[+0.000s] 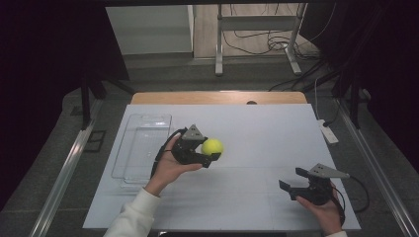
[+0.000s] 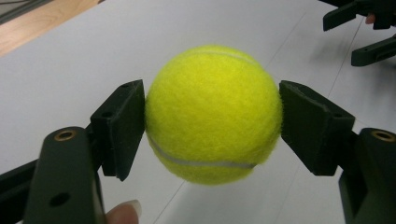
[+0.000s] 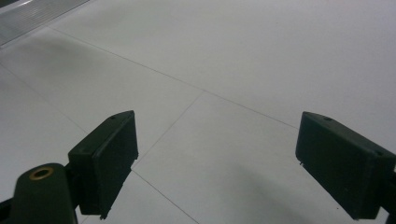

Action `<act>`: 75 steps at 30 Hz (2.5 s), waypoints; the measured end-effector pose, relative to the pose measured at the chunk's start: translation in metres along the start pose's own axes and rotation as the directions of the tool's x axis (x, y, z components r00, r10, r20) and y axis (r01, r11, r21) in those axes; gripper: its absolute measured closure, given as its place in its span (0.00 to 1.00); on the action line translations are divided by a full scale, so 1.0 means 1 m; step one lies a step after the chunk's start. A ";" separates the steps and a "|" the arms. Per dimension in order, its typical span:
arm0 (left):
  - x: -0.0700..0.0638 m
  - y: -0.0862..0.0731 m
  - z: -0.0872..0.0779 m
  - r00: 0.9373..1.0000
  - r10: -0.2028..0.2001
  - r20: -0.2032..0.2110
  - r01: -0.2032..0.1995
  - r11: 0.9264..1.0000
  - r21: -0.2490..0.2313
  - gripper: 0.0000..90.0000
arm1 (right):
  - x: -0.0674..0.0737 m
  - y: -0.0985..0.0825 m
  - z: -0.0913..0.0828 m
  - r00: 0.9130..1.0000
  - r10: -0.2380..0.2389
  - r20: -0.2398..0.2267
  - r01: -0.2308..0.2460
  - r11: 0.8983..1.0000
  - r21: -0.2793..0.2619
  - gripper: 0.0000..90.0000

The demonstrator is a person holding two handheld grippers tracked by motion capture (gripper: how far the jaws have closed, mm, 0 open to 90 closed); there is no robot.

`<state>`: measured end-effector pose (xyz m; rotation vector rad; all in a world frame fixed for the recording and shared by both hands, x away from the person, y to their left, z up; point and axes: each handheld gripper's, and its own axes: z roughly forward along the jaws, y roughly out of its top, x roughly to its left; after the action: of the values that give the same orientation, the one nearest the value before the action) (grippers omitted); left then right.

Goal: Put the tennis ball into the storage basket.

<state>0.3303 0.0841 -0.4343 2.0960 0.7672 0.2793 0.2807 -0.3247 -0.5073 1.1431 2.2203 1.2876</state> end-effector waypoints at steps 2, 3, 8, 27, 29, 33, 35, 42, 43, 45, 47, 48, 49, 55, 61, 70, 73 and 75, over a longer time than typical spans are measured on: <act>0.001 0.000 -0.002 1.000 -0.003 -0.002 0.003 1.000 -0.009 0.30 | 0.000 0.000 0.000 1.000 0.003 -0.002 -0.003 1.000 -0.002 0.15; 0.001 0.001 -0.003 1.000 -0.005 -0.001 0.005 1.000 -0.013 0.30 | 0.000 0.000 -0.001 1.000 0.004 -0.001 -0.004 1.000 -0.003 0.15; 0.003 0.001 -0.008 1.000 -0.013 -0.011 0.012 0.999 -0.030 0.30 | 0.000 -0.001 -0.001 1.000 0.006 0.000 -0.006 1.000 -0.001 0.15; 0.008 0.003 -0.020 0.999 -0.030 -0.032 0.028 0.997 -0.075 0.30 | -0.002 -0.003 -0.003 1.000 0.007 0.004 -0.007 1.000 0.000 0.15; 0.009 0.003 -0.021 0.999 -0.032 -0.034 0.029 0.997 -0.078 0.30 | -0.001 -0.003 -0.003 1.000 0.006 0.005 -0.006 1.000 -0.001 0.15; 0.011 0.003 -0.023 0.998 -0.039 -0.041 0.035 0.996 -0.086 0.30 | -0.002 -0.003 -0.003 1.000 0.006 0.005 -0.006 1.000 -0.001 0.15; 0.012 0.002 -0.024 0.998 -0.039 -0.047 0.035 0.996 -0.088 0.30 | -0.002 -0.003 -0.003 1.000 0.007 0.005 -0.007 1.000 -0.001 0.15; 0.014 0.002 -0.029 0.997 -0.045 -0.055 0.039 0.994 -0.098 0.30 | -0.001 -0.002 -0.002 1.000 0.004 0.001 -0.004 1.000 0.000 0.15; 0.014 0.002 -0.029 0.997 -0.048 -0.056 0.042 0.994 -0.103 0.30 | -0.002 -0.002 -0.002 1.000 0.005 0.001 -0.005 1.000 0.000 0.15; 0.015 0.001 -0.032 0.997 -0.051 -0.062 0.044 0.993 -0.107 0.30 | -0.002 -0.002 -0.001 1.000 0.006 0.001 -0.006 1.000 0.000 0.15; 0.016 0.001 -0.033 0.996 -0.053 -0.065 0.046 0.993 -0.111 0.30 | -0.002 -0.001 -0.001 1.000 0.005 0.002 -0.005 1.000 0.001 0.15; 0.016 0.001 -0.034 0.996 -0.056 -0.069 0.047 0.992 -0.114 0.30 | -0.001 -0.001 0.000 1.000 0.006 -0.001 -0.006 1.000 0.000 0.15; 0.017 0.000 -0.035 0.996 -0.056 -0.071 0.047 0.992 -0.117 0.30 | -0.001 -0.001 0.000 1.000 0.005 -0.002 -0.005 1.000 -0.001 0.15; 0.019 -0.002 -0.040 0.994 -0.065 -0.083 0.055 0.991 -0.125 0.30 | -0.001 0.000 0.003 1.000 -0.001 -0.008 0.001 1.000 0.002 0.15; 0.022 -0.002 -0.044 0.993 -0.071 -0.090 0.058 0.989 -0.133 0.30 | -0.001 0.001 0.003 1.000 -0.003 -0.008 0.003 1.000 0.003 0.15; 0.025 -0.003 -0.047 0.992 -0.080 -0.098 0.065 0.988 -0.141 0.30 | -0.001 0.001 0.003 1.000 -0.002 -0.005 0.002 1.000 0.005 0.15; 0.026 -0.003 -0.048 0.991 -0.082 -0.101 0.067 0.987 -0.143 0.30 | -0.001 0.001 0.003 1.000 -0.003 -0.005 0.003 1.000 0.005 0.15; 0.027 -0.004 -0.049 0.991 -0.085 -0.103 0.069 0.987 -0.146 0.30 | -0.001 0.001 0.003 1.000 -0.003 -0.006 0.003 1.000 0.004 0.15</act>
<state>0.3277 0.1345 -0.4098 1.9243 0.8655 0.3972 0.2836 -0.3235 -0.5084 1.1390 2.2285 1.2874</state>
